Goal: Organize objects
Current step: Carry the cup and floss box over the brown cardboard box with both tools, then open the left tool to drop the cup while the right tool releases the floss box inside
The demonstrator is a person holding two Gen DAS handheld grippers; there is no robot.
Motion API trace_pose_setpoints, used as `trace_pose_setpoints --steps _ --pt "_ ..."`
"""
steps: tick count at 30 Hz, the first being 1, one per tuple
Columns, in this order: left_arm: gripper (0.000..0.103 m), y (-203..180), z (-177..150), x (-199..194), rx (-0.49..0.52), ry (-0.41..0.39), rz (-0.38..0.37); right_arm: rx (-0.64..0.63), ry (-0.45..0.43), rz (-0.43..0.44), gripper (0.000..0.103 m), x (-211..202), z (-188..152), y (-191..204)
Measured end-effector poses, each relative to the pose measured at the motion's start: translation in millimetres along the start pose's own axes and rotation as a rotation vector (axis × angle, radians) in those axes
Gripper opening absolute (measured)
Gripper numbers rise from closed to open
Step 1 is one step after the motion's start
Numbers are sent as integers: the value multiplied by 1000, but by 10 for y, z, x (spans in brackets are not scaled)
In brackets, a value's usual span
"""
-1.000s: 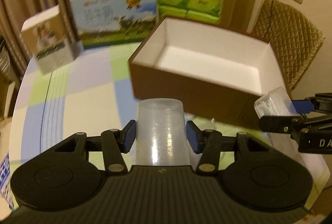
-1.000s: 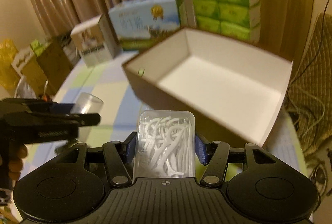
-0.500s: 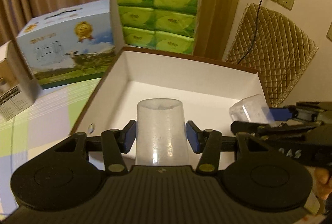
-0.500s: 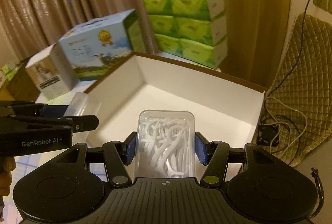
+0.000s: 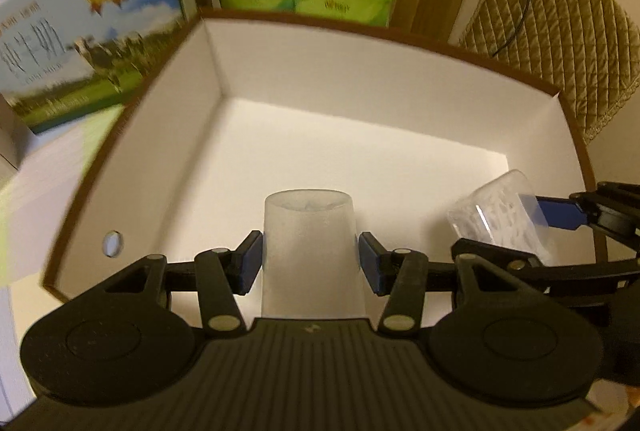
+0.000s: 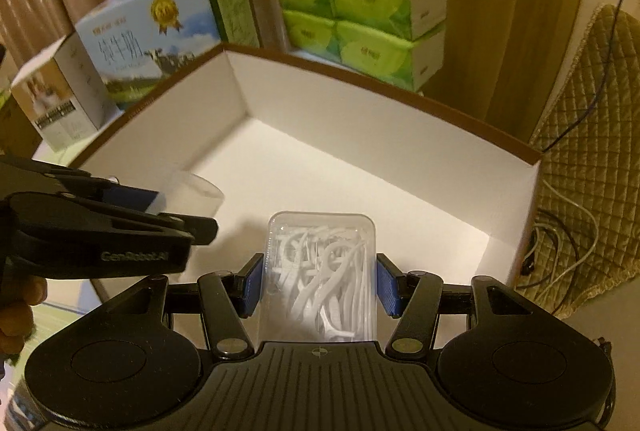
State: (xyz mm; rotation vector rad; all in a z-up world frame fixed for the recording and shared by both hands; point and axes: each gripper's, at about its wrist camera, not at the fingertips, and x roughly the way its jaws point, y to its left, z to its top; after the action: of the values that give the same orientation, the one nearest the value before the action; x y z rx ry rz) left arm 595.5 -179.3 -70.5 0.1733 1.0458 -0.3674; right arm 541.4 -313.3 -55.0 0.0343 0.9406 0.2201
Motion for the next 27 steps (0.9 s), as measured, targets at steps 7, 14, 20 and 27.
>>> trace_pose_setpoints --steps 7,14,20,27 --pt "52 -20 -4 158 24 45 6 -26 47 -7 54 177 7 -34" --pt "63 37 -9 152 20 53 29 -28 56 9 54 249 21 -43" --pt "69 60 -29 35 17 36 36 -35 24 34 62 205 22 -45" --pt "75 52 -84 -192 20 -4 43 -53 -7 74 74 6 -34 -56"
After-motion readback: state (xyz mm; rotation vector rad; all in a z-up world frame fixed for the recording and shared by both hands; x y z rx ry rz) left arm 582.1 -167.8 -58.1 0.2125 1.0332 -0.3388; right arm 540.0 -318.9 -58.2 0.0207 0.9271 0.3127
